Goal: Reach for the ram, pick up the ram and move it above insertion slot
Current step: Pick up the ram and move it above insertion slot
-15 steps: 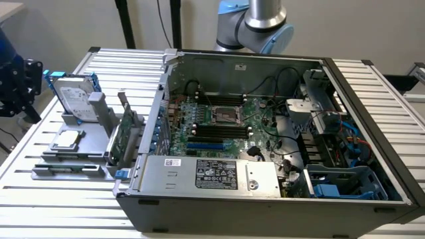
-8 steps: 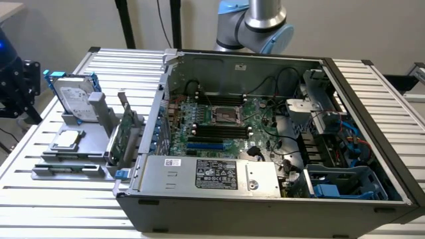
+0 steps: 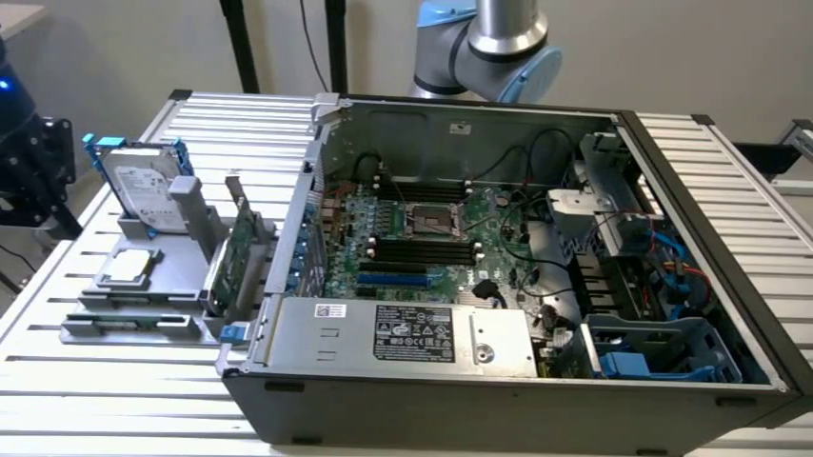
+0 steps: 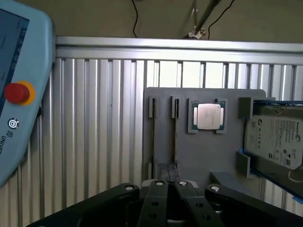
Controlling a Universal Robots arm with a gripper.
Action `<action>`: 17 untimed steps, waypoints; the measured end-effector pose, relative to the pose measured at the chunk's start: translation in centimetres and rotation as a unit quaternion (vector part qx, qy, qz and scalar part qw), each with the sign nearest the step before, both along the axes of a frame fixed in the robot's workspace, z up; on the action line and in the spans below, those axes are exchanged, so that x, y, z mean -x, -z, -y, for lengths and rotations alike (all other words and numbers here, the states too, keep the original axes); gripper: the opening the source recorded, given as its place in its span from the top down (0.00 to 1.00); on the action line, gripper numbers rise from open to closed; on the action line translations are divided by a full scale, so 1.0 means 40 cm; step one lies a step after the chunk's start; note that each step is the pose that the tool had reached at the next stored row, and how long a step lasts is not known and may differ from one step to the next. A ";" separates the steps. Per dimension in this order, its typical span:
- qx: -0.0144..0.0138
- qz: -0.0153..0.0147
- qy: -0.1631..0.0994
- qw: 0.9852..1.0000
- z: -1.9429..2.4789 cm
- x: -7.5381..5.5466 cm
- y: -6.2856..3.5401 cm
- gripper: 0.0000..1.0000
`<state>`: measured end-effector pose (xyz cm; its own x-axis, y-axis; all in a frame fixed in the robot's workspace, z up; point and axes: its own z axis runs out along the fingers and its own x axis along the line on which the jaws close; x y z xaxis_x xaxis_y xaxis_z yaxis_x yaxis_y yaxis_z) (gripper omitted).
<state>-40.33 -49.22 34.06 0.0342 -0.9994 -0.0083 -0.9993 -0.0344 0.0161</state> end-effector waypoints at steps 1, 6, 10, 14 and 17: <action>0.000 0.000 -0.004 1.000 0.000 -0.001 0.000 0.89; 0.000 0.000 -0.017 1.000 0.000 -0.020 0.002 0.82; 0.000 0.000 -0.025 1.000 0.000 -0.027 0.018 0.70; 0.000 0.000 -0.033 0.999 0.000 -0.028 0.036 0.64; 0.000 0.000 -0.037 0.999 0.001 -0.028 0.049 0.64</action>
<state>-39.22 -49.24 32.09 0.1082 -0.9941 -0.0090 -0.9940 -0.1084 0.0161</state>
